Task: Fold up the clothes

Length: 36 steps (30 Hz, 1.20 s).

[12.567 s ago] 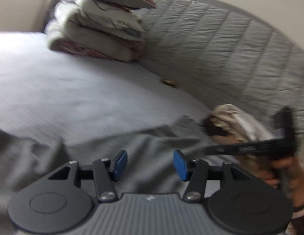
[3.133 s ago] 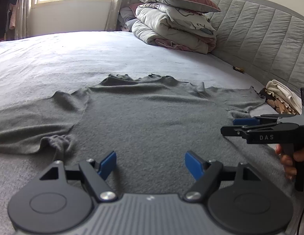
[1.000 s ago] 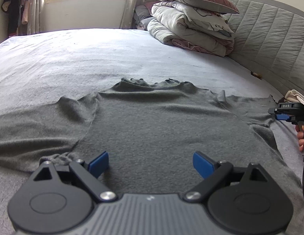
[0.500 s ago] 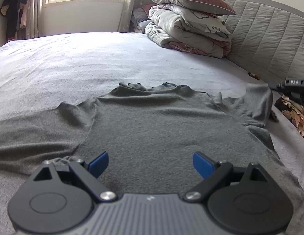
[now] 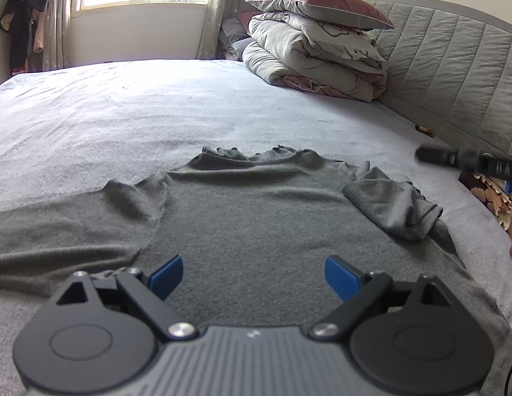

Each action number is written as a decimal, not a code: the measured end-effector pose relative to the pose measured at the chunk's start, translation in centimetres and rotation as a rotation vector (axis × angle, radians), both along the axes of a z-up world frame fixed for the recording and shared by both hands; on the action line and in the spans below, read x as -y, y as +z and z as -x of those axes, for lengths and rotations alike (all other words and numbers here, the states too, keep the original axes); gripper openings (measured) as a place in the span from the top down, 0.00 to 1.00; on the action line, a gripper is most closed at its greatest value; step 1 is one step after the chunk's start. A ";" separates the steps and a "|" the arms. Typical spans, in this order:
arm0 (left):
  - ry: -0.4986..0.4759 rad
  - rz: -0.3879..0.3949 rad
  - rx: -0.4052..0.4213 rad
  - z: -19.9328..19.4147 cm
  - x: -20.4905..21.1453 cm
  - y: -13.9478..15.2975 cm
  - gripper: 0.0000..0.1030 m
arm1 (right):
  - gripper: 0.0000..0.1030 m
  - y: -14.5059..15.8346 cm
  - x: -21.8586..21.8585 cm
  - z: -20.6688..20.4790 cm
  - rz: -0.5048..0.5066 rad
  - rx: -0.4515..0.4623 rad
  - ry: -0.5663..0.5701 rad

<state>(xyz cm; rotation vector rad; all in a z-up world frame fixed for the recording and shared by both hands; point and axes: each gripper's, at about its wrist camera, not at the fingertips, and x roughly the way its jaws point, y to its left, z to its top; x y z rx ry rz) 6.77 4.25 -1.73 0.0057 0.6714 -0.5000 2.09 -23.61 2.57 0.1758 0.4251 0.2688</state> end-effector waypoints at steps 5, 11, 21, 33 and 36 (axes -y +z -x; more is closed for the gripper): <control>0.008 0.010 -0.006 -0.1 -0.3 0.2 0.09 | 0.94 -2.2 -1.9 -0.4 0.039 -0.126 0.054; 0.011 0.015 -0.005 0.0 -0.3 0.3 0.09 | 0.59 -1.3 -0.5 0.2 0.082 -0.104 -0.025; 0.010 -0.001 0.004 1.1 -0.3 0.6 0.09 | 0.53 -4.0 7.1 -1.5 0.098 -0.271 -0.432; 0.008 0.034 -0.015 2.0 0.0 0.8 0.09 | 0.96 -4.3 7.2 -1.1 0.026 -0.207 -0.427; 0.008 0.051 -0.017 2.1 -0.1 1.1 0.09 | 0.97 -3.1 6.0 -0.6 0.008 -0.154 -0.368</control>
